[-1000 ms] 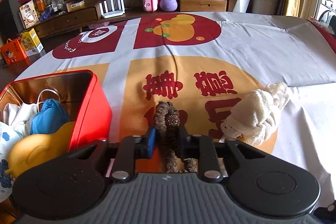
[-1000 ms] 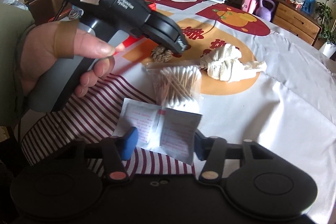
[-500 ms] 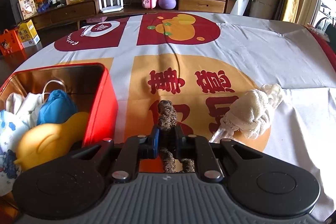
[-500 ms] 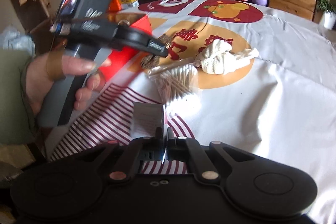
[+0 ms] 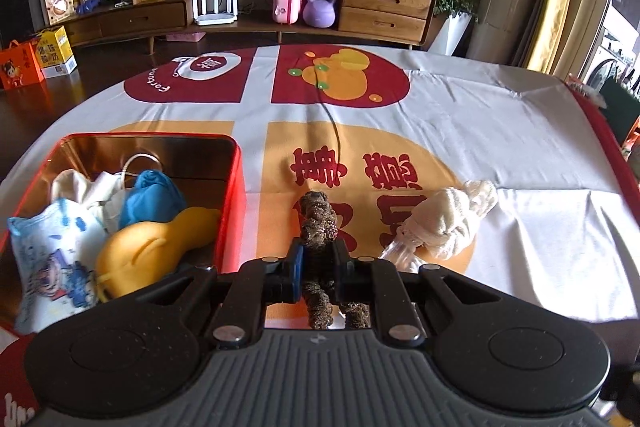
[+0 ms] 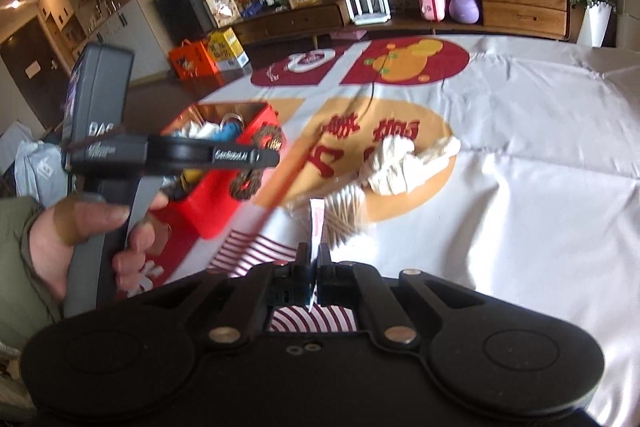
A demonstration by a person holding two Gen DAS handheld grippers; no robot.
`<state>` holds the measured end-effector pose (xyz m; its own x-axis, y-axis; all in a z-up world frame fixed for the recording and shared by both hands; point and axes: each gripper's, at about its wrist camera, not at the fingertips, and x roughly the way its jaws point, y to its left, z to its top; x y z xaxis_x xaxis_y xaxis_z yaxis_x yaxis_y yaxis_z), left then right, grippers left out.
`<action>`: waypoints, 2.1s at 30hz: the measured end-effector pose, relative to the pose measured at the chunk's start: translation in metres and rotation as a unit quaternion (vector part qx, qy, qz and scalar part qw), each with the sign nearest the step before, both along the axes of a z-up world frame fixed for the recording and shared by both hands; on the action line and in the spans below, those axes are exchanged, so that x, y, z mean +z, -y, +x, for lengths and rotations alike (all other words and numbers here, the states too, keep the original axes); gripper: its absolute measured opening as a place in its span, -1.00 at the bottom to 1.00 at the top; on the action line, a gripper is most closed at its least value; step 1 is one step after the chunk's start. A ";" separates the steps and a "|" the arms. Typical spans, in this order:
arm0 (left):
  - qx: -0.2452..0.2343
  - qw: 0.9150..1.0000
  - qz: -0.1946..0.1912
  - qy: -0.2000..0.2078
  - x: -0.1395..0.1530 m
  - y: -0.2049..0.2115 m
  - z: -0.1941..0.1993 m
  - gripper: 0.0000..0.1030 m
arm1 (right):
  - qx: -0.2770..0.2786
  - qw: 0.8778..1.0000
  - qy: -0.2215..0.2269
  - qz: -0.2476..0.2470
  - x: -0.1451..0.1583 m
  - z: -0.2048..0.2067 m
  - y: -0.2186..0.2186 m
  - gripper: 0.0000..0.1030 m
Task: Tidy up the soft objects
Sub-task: 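Lift the bracelet with the left tool while the right tool carries the sachet toward the tin box, then lower the bracelet into the tin box and open the left tool while the right tool drops the sachet in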
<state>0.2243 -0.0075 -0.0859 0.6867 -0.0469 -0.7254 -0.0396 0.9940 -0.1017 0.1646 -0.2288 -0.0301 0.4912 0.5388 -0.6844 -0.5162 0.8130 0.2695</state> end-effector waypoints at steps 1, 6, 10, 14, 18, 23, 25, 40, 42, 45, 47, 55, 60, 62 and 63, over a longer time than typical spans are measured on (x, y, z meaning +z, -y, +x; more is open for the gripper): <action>0.000 1.000 0.000 0.001 0.004 -0.001 -0.003 -0.72 | -0.002 1.000 0.002 0.003 0.004 0.000 0.000 -0.97; -0.005 1.000 -0.001 0.012 0.026 -0.006 -0.018 -0.72 | -0.008 1.000 0.015 0.009 0.022 -0.001 -0.006 -0.97; -0.002 1.000 0.001 0.013 0.039 -0.013 -0.029 -0.72 | -0.007 1.000 0.023 0.011 0.035 -0.002 -0.014 -0.97; 0.001 1.000 -0.002 0.012 0.051 -0.022 -0.038 -0.72 | -0.002 1.000 0.029 0.011 0.049 -0.004 -0.027 -0.97; 0.004 1.000 -0.014 0.009 0.061 -0.034 -0.048 -0.72 | 0.007 0.999 0.040 0.010 0.060 -0.005 -0.042 -0.97; 0.008 1.000 -0.011 0.020 0.075 -0.049 -0.059 -0.72 | 0.022 0.998 0.049 0.017 0.071 -0.007 -0.065 -0.97; 0.010 1.000 -0.010 0.024 0.080 -0.055 -0.063 -0.72 | 0.027 0.998 0.051 0.018 0.074 -0.008 -0.075 -0.97; 0.038 0.999 -0.003 0.031 0.096 -0.119 -0.079 -0.72 | 0.054 0.997 0.056 0.021 0.081 0.000 -0.146 -0.97; 0.042 0.999 -0.002 0.029 0.095 -0.128 -0.079 -0.72 | 0.056 0.997 0.054 0.019 0.079 0.002 -0.154 -0.97; 0.051 0.998 -0.003 0.024 0.093 -0.143 -0.076 -0.72 | 0.059 0.997 0.052 0.014 0.075 0.007 -0.168 -0.97; 0.058 0.998 0.002 0.023 0.090 -0.152 -0.074 -0.72 | 0.061 0.997 0.051 0.012 0.071 0.011 -0.177 -0.97; 0.074 0.997 0.007 0.000 0.066 -0.181 -0.055 -0.72 | 0.059 0.997 0.041 -0.012 0.049 0.039 -0.208 -0.97; 0.069 0.998 0.009 -0.007 0.055 -0.187 -0.036 -0.72 | 0.048 0.998 0.029 -0.026 0.031 0.065 -0.224 -0.96; 0.068 0.998 0.011 -0.009 0.051 -0.188 -0.028 -0.72 | 0.042 0.999 0.020 -0.024 0.024 0.076 -0.227 -0.96; 0.069 0.997 0.012 -0.011 0.049 -0.189 -0.024 -0.72 | 0.039 0.999 0.016 -0.022 0.021 0.081 -0.227 -0.96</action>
